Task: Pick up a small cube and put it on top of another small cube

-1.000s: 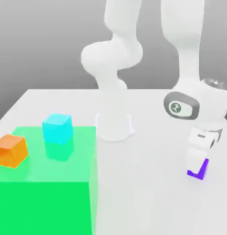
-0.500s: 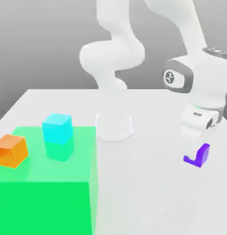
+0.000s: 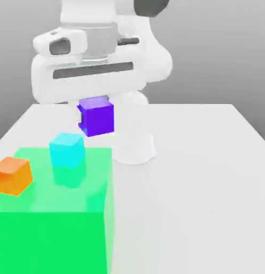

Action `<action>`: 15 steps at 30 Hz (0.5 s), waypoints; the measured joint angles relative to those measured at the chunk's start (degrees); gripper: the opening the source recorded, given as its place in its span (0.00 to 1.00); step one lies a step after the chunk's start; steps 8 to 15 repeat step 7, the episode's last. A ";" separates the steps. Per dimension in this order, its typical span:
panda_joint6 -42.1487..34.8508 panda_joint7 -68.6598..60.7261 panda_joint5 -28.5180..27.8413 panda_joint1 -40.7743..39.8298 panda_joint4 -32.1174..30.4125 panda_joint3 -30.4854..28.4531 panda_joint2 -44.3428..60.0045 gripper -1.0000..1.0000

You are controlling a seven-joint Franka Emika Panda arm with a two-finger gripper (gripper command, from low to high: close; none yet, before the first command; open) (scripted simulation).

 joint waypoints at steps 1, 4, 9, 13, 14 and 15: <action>1.49 -0.30 -0.18 -0.41 -1.11 -0.53 0.39 0.00; 6.92 -0.74 -0.38 -0.91 -4.81 -1.40 2.15 1.00; 6.92 -0.74 -0.38 -0.91 -4.81 -1.40 2.15 1.00; 6.92 -0.74 -0.38 -0.91 -4.81 -1.40 2.15 1.00; 6.92 -0.74 -0.38 -0.91 -4.81 -1.40 2.15 1.00; 6.92 -0.74 -0.38 -0.91 -4.81 -1.40 2.15 1.00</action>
